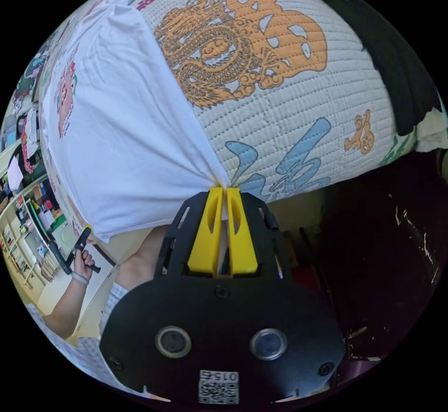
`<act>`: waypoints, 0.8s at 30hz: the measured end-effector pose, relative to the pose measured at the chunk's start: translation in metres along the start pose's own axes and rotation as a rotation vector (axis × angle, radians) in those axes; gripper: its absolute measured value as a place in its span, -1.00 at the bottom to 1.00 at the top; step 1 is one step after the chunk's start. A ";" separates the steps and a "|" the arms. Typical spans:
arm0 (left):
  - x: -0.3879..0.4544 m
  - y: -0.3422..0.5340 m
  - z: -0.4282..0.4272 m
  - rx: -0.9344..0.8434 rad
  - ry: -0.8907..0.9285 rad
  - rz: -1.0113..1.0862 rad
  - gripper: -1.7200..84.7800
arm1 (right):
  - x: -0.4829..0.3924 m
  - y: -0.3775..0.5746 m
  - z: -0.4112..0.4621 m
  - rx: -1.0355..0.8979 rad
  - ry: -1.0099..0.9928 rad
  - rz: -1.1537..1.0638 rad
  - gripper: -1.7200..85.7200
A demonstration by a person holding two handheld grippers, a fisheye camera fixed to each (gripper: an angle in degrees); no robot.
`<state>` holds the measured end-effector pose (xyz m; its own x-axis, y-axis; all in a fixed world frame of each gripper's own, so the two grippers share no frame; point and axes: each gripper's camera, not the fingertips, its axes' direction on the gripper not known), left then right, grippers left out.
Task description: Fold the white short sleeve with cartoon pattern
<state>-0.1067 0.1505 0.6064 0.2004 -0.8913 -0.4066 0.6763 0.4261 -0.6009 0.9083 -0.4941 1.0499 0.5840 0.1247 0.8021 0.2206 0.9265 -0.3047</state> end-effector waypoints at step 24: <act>0.161 -0.244 -0.079 0.129 0.274 0.552 -0.80 | 0.051 0.007 -0.186 0.346 -0.081 0.001 -0.77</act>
<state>-0.2951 -0.0851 0.6332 0.3667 -0.4664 -0.8050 0.6087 0.7747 -0.1715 1.0848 -0.5476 0.9928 0.5169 0.1405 0.8444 -0.0658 0.9900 -0.1245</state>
